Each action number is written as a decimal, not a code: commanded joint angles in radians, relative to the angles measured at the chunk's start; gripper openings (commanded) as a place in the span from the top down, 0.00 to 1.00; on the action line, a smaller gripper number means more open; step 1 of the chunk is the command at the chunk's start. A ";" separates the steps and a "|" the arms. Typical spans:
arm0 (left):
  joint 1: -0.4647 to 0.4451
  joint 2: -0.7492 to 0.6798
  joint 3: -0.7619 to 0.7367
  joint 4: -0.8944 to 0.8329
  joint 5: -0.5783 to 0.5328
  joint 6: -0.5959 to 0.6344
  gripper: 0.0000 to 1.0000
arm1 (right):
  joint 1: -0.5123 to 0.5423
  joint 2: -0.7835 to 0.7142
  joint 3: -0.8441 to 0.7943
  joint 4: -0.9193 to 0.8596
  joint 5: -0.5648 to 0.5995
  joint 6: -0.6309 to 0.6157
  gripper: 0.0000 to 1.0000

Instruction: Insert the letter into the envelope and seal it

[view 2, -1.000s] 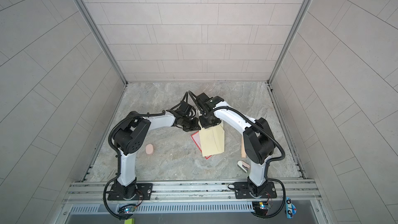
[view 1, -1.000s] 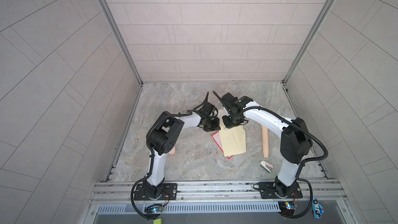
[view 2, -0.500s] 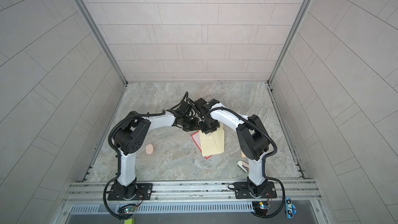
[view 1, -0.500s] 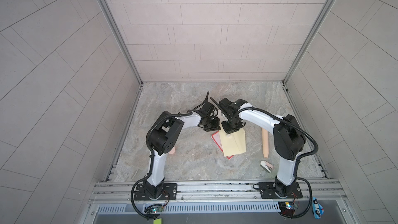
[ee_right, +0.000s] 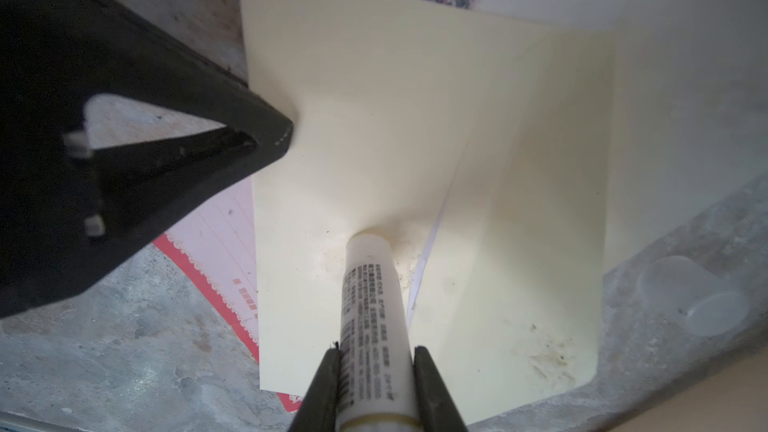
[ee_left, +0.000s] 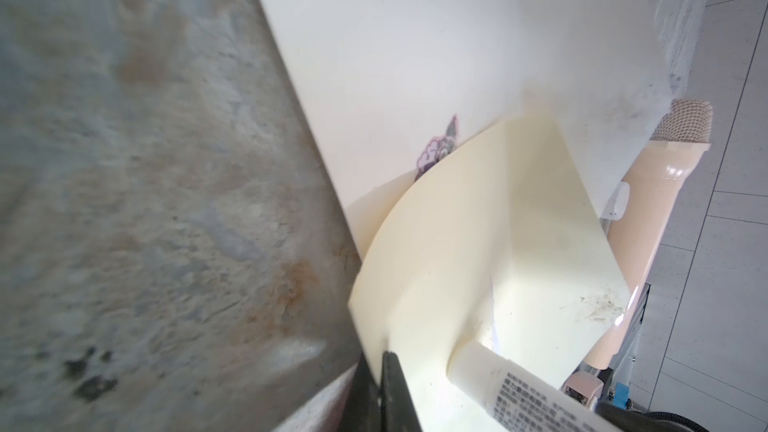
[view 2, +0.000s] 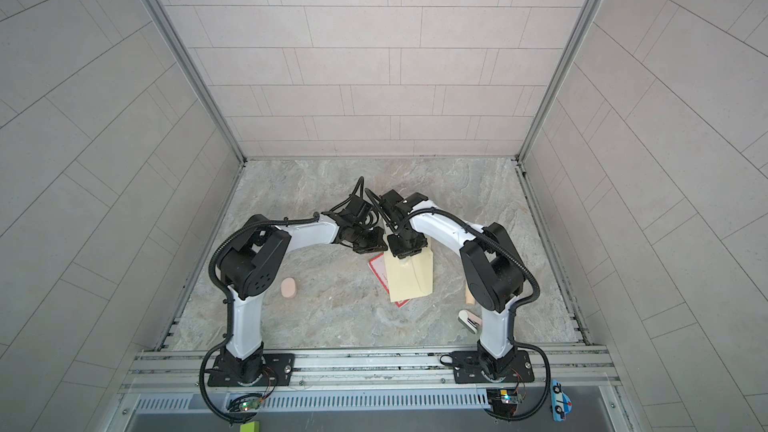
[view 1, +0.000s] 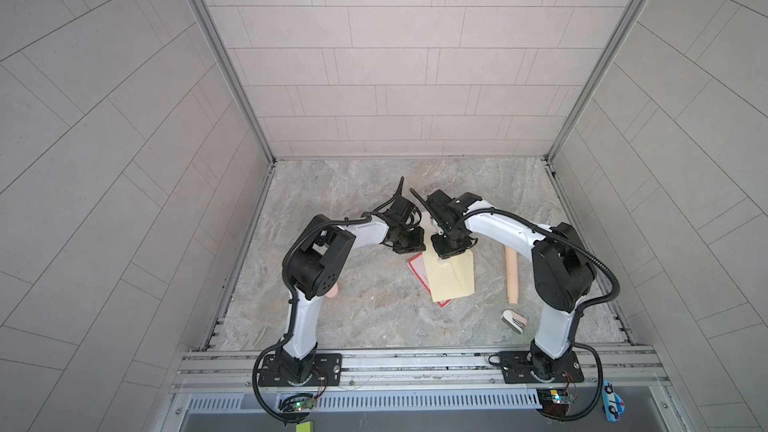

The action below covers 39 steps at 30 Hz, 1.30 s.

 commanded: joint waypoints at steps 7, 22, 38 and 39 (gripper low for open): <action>-0.001 0.004 0.002 -0.097 -0.051 0.047 1.00 | -0.051 0.010 -0.084 -0.065 0.109 -0.009 1.00; -0.001 0.006 0.008 -0.076 -0.036 0.033 1.00 | -0.117 -0.421 -0.169 0.298 0.088 0.030 1.00; -0.003 -0.009 -0.006 -0.046 -0.033 0.016 1.00 | -0.304 -0.424 -0.386 0.460 0.096 0.026 1.00; -0.003 -0.009 -0.010 -0.044 -0.031 0.014 1.00 | -0.305 -0.424 -0.393 0.469 0.094 0.022 1.00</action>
